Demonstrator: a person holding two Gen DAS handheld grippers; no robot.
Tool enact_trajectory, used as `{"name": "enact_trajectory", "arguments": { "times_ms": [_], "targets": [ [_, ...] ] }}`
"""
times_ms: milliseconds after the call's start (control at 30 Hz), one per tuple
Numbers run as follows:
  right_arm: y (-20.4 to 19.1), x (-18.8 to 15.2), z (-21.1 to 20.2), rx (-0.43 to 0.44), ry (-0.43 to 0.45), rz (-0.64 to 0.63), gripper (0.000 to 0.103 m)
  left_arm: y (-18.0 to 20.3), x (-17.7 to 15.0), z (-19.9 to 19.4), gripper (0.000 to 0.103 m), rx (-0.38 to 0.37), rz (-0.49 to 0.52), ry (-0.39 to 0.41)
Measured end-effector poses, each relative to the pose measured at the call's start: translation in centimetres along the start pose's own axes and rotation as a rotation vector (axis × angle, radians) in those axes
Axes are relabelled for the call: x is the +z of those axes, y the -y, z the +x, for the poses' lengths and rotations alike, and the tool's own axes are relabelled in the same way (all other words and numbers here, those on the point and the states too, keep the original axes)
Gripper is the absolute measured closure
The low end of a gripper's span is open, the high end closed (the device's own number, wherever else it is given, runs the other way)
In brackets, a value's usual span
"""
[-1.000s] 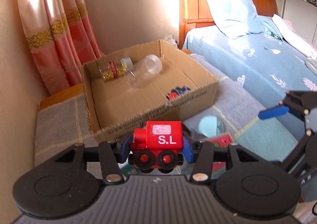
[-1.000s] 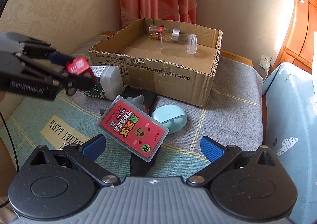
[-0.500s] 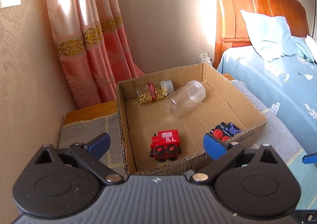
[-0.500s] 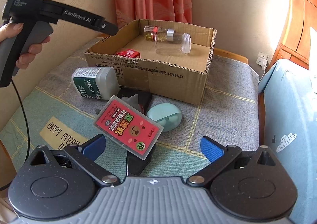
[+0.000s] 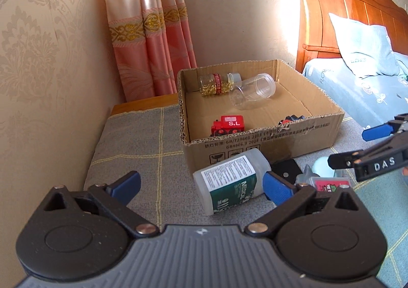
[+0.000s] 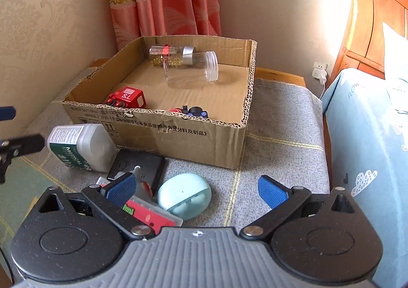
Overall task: Organize rigid objects
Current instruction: 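Move the right gripper toward the black clip beside the grey toy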
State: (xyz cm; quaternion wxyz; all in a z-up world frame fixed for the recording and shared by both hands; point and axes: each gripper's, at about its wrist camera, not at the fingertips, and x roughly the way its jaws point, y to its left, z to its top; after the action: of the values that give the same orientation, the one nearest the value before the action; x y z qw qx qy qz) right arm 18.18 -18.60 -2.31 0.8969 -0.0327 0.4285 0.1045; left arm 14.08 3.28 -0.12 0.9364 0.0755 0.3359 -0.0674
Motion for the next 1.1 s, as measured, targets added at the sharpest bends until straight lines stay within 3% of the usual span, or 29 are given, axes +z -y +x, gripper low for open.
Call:
{"name": "enact_trajectory", "arguments": {
  "times_ms": [167, 500, 733, 967, 1100],
  "targets": [
    [-0.2, -0.6, 1.5, -0.021, -0.054, -0.011, 0.000, 0.0, -1.6, -0.4, 0.001, -0.033, -0.021, -0.023],
    [-0.2, -2.9, -0.7, -0.025, -0.075, 0.021, 0.000, -0.6, -3.1, -0.9, 0.001, -0.070, -0.042, -0.025],
    [-0.4, -5.1, -2.8, 0.116, -0.108, 0.054, 0.000, -0.9, -4.1, -1.1, 0.001, -0.086, -0.041, -0.046],
    [-2.9, -7.4, -2.6, 0.149, -0.160, -0.056, 0.000, -0.6, -5.0, -1.4, 0.001, -0.083, 0.003, -0.064],
    [-4.1, -8.6, -1.9, 0.084, -0.177, -0.134, 0.000, -0.3, -5.6, -1.8, 0.001, -0.104, 0.026, -0.073]
  ]
}}
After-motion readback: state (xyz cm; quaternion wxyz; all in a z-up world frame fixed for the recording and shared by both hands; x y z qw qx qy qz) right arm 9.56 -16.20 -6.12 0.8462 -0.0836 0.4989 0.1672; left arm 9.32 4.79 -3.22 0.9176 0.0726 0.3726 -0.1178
